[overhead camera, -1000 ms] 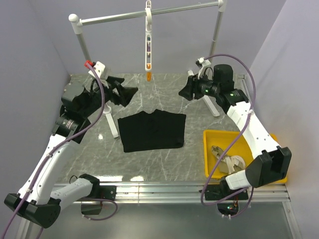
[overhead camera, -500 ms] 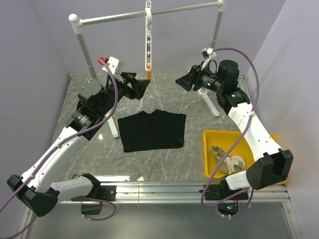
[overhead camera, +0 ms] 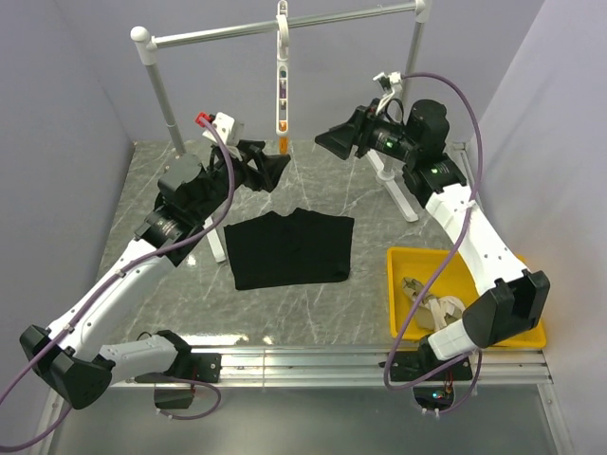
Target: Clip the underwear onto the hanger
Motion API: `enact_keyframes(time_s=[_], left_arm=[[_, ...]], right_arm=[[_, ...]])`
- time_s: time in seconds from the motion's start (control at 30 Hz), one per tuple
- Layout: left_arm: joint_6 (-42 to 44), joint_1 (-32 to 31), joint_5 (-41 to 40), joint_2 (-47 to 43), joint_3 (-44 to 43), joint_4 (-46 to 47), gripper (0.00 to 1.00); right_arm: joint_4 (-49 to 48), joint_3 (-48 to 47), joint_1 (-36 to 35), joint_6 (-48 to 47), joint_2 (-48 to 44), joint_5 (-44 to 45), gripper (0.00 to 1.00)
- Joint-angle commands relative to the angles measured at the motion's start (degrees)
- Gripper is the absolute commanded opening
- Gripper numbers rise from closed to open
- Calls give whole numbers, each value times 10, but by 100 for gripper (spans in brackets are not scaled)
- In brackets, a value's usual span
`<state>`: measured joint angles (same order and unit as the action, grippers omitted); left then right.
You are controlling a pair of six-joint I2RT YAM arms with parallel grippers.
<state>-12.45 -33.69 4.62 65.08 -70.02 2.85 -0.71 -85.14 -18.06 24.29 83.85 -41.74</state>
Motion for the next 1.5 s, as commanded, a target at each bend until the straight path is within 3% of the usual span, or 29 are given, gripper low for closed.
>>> enact_keyframes(time_s=[0.0, 0.53, 0.83, 1.47], left_arm=[[15, -1, 26, -9, 5, 39, 72], [50, -1, 8, 16, 9, 45, 69], [52, -1, 16, 22, 16, 60, 61], [48, -1, 34, 17, 30, 65, 54]], right_arm=[[-51, -50, -21, 37, 10, -24, 75], [-61, -91, -93, 24, 65, -26, 80], [-64, -110, -108, 16, 84, -22, 80], [-98, -122, -113, 43, 105, -25, 77]])
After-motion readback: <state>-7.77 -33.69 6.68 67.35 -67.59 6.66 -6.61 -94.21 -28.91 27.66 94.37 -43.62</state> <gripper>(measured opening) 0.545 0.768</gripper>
